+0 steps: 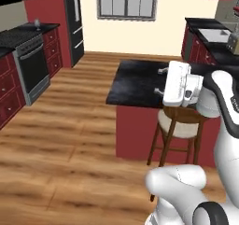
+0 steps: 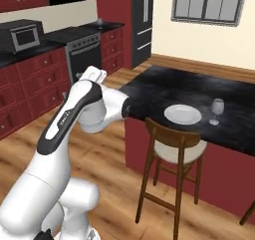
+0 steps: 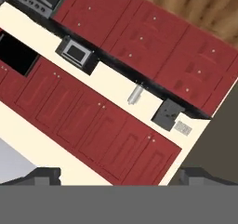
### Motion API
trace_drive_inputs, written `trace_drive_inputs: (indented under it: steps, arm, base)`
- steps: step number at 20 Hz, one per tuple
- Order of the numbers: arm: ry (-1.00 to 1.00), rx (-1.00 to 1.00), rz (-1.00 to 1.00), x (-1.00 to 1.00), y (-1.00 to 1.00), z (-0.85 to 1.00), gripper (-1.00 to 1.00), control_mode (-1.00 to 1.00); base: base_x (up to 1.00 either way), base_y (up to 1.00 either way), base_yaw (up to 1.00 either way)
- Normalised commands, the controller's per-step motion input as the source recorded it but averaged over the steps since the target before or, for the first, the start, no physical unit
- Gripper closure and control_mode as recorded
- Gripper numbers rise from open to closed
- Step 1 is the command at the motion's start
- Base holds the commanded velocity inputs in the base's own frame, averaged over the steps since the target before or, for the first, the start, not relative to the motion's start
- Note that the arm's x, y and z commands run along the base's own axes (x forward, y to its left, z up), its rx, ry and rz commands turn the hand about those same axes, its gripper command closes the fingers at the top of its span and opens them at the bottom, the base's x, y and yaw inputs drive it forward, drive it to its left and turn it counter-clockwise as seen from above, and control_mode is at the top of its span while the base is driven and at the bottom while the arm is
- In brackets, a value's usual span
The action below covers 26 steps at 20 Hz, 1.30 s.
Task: Retrieve the wine glasses from the counter and place one next to each plate.
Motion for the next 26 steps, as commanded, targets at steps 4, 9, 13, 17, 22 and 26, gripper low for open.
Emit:
trace_drive_inputs:
  steps: [4, 9, 13, 17, 22, 26]
  arm:
    - [0.00, 0.00, 0.00, 0.00, 0.00, 0.00, -1.00, 1.00]
    - [0.00, 0.00, 0.00, 0.00, 0.00, 0.00, -1.00, 1.00]
    - [0.00, 0.00, 0.00, 0.00, 0.00, 0.00, -1.00, 1.00]
    - [0.00, 0.00, 0.00, 0.00, 0.00, 0.00, -1.00, 1.00]
    - [0.00, 0.00, 0.00, 0.00, 0.00, 0.00, -1.00, 1.00]
    - [0.00, 0.00, 0.00, 0.00, 0.00, 0.00, -1.00, 1.00]
  base:
    - [1.00, 1.00, 0.00]
    - [1.00, 1.00, -0.10]
    - [1.00, 1.00, -0.25]
    - [1.00, 1.00, -0.25]
    - [1.00, 1.00, -0.20]
    - [1.00, 1.00, -0.12]
